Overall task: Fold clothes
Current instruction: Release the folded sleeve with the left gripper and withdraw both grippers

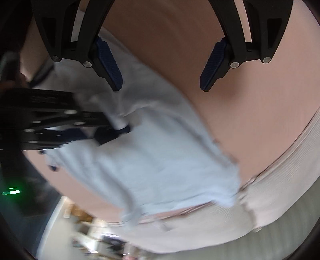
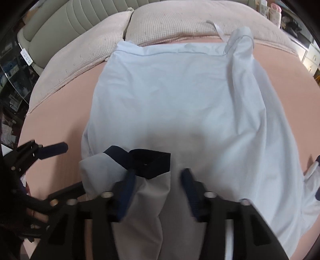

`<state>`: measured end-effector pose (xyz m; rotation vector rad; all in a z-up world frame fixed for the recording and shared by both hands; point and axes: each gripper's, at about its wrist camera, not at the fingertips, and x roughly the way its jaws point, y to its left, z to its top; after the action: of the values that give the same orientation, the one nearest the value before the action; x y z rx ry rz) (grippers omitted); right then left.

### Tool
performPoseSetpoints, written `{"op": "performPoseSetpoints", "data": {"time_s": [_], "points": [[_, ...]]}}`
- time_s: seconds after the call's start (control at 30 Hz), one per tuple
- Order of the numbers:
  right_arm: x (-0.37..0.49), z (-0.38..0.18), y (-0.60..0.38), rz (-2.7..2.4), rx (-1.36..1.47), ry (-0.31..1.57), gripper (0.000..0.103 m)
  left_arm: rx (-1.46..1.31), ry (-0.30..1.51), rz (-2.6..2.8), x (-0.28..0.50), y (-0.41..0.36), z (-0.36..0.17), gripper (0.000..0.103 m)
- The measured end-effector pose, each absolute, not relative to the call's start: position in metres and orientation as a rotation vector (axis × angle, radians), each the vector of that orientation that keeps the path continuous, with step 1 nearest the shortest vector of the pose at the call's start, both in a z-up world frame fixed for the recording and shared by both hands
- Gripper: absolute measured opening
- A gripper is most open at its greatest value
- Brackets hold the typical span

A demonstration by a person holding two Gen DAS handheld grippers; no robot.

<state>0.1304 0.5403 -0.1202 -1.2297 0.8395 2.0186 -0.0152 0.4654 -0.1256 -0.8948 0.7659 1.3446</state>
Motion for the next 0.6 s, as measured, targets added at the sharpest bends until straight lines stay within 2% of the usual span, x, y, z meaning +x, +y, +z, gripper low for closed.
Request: {"op": "performPoseSetpoints", "data": {"time_s": [0.07,0.23,0.6], "points": [[0.131,-0.124,0.541,2.016,-1.225,0.846,0.023,-0.821,0.768,1.285,-0.012,0.467,-0.121,0.079],[0.148,-0.116,0.54,2.007,-1.172,0.853,0.01,-0.763,0.78,1.164,-0.008,0.477,-0.116,0.079],[0.169,-0.11,0.531,1.886,-1.231,0.746,0.01,-0.773,0.812,1.033,0.013,0.499,-0.134,0.079]]}}
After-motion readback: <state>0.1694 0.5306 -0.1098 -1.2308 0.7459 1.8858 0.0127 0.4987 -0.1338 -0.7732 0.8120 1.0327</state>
